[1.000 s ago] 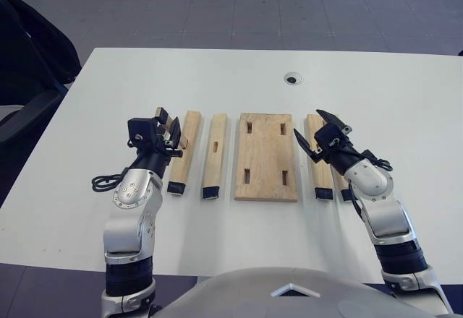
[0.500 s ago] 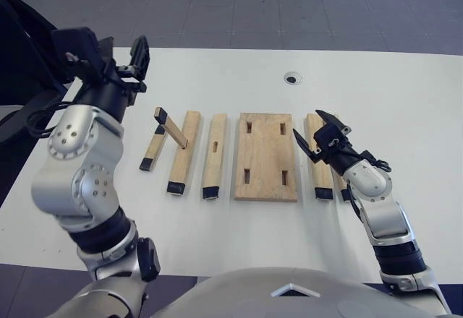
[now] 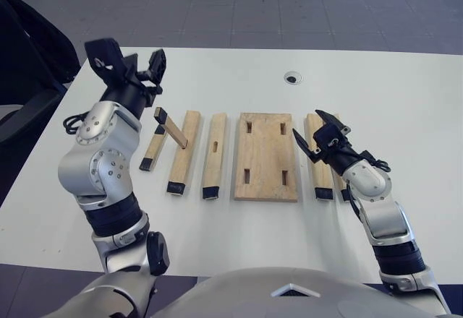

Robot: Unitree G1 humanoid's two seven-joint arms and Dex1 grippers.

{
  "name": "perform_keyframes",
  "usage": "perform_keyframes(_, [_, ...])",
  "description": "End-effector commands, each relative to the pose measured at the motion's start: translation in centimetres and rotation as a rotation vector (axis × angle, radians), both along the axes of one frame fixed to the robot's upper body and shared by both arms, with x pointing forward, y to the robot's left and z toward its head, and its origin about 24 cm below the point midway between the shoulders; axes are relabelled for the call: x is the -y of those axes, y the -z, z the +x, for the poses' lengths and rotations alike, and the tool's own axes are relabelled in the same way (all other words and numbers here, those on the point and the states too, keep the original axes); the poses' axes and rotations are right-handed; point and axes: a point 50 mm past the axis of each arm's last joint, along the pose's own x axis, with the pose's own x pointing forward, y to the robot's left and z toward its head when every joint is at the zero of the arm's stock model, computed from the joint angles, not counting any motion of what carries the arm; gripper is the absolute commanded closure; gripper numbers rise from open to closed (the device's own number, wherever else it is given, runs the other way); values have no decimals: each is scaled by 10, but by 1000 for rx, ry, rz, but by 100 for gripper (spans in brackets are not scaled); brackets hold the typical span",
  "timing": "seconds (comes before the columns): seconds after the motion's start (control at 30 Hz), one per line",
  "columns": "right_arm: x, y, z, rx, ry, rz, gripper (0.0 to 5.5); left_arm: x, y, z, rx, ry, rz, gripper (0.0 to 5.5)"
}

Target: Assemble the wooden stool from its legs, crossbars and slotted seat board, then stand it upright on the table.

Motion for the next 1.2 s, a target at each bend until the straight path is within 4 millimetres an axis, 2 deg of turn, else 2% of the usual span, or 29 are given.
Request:
perform_keyframes(0.03, [-1,-1,0,-2,-4,-8,203,1,-52,0,235,-9,-20,243])
perform_keyframes(0.1, [-1,-1,0,-3,-3,-8,203,1,-57,1,254,-13,-17,243])
perform_keyframes(0.17, [-1,-1,0,-4,-3,-8,203,1,-44,4,195,-11,-4,243])
perform_keyframes(0.23, [-1,-1,0,-3,-3,-7,203,4,-21,5,104,-2,-5,243])
perform_keyframes(0.4, [-2,0,0,-6,-5,-7,203,2,71,-2,-234,-2,-55,243])
perform_keyframes(0.47, [-1,0,0,-5,-3,-7,203,-5,88,-4,-290,-20,-62,243])
perform_keyframes(0.53, [0,-1,0,-5,1,-8,203,-8,77,2,-246,-22,-56,243])
perform_keyframes(0.67, [0,1,-1,-9,4,-8,203,-2,6,18,27,2,3,243])
perform_keyframes(0.77, [-1,2,-2,-12,3,-8,203,5,-45,9,239,23,44,243])
perform_keyframes(0.83, [-1,3,-2,-13,2,-8,203,6,-61,-4,317,19,55,243])
perform_keyframes(0.93, [-1,2,-1,-11,4,-9,203,0,-62,-18,329,-13,81,243])
perform_keyframes(1.0, [0,2,-1,-9,8,-11,203,-14,-42,-32,252,-35,137,243])
perform_keyframes(1.07, [1,2,-1,-8,11,-12,203,-19,-28,-45,204,-25,199,243])
perform_keyframes(1.17, [2,2,-1,-11,12,-14,203,-16,-11,-66,142,6,246,243])
perform_keyframes(1.2, [2,3,-2,-13,13,-15,203,-12,-1,-73,106,24,249,225])
